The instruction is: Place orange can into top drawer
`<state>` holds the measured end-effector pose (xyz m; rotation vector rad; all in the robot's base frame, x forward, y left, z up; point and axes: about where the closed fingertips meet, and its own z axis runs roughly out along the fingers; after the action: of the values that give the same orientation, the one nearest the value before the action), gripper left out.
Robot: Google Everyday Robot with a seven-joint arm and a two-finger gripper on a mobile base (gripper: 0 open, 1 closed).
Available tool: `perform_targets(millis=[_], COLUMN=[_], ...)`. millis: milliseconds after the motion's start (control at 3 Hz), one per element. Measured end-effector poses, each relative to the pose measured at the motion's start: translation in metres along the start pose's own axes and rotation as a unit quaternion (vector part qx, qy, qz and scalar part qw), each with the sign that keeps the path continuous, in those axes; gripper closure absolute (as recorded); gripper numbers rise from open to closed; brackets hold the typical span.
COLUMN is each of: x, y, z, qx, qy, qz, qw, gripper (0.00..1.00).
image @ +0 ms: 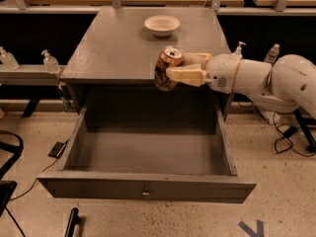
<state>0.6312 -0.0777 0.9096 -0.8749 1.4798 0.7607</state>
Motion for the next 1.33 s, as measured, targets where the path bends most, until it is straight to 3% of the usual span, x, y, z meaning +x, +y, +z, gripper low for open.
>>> perform_targets(millis=[333,667,1000,1333], x=[0.052,0.107,0.152,0.197], y=[0.021,0.033,0.038,0.039], z=[-0.015,-0.033,-0.046,-0.055], qx=[-0.045,-0.073,-0.083,-0.089], qy=[0.039,0.079,0.088,0.095], qz=[-0.009,-0.007,0.001,0.013], qw=[0.9982,0.9942,0.9926,0.9914], gripper=[1.0,1.0,0.83,0.51])
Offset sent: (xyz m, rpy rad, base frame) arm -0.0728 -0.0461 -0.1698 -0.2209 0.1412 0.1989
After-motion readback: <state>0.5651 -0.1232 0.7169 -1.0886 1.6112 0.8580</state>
